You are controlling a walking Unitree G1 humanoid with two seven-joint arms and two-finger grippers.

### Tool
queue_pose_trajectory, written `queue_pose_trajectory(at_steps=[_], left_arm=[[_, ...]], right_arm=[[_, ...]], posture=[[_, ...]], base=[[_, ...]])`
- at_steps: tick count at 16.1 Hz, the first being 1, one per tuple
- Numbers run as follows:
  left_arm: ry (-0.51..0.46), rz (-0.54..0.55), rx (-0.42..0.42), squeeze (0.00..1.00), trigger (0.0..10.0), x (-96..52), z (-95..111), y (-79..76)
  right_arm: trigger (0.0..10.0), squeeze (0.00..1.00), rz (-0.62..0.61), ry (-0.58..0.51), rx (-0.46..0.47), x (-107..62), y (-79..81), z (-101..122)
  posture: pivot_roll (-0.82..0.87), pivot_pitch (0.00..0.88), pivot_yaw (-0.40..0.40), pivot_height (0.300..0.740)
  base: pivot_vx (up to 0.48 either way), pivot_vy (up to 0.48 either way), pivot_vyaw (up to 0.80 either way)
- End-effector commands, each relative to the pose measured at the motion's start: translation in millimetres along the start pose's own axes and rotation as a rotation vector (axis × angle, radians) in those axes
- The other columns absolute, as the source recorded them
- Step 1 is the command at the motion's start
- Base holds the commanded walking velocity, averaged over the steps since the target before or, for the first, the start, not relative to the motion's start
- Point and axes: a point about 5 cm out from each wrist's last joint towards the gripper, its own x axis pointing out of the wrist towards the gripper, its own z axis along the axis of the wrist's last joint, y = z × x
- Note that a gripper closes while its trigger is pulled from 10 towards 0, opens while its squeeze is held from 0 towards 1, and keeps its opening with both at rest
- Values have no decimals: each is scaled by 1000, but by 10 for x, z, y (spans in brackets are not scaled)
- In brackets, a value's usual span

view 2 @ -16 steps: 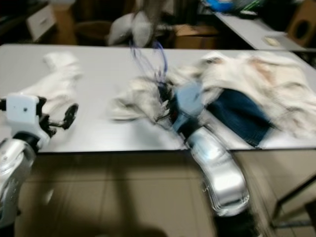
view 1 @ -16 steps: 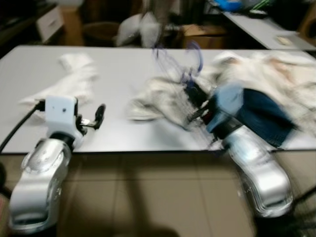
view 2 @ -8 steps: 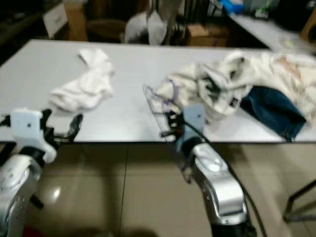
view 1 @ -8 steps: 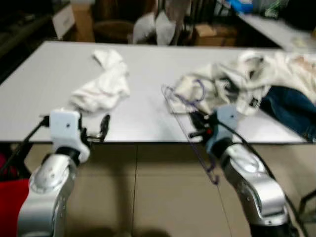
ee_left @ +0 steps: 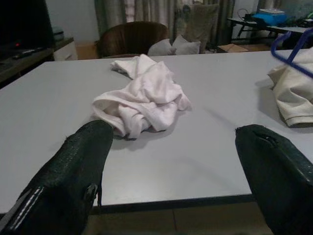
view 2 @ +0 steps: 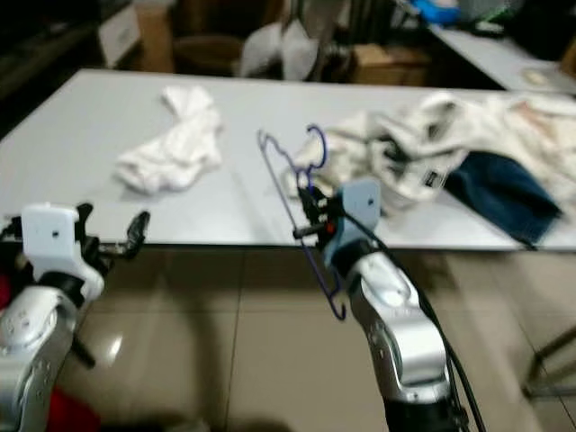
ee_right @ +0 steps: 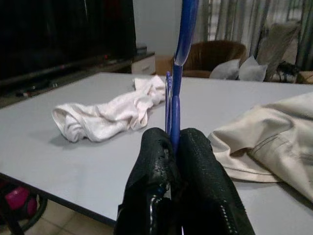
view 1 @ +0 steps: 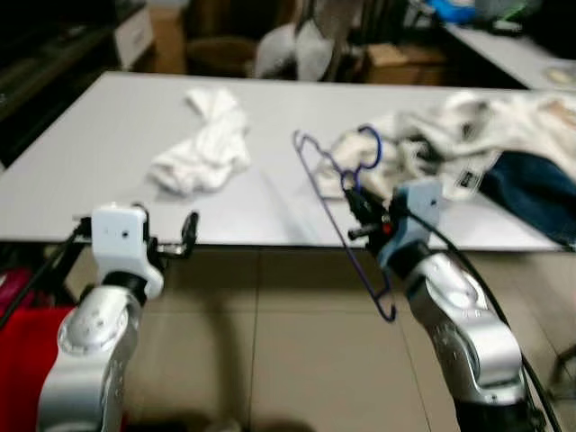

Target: Hang hanger

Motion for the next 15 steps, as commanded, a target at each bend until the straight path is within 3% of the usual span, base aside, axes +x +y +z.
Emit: queue_pose_trajectory(at_steps=[1, 15], left_arm=[[-22, 5, 6, 0, 10000, 22, 42, 2], [-36, 18, 31, 0, 10000, 44, 61, 97]], right_arm=[[10000, 0, -1, -19, 6, 12, -31, 30], [10000, 0, 63, -41, -1, 61, -39, 33]], posture=[[19, 0, -1, 740], [25, 0, -6, 740]], base=[[300, 0, 0], [345, 0, 0]])
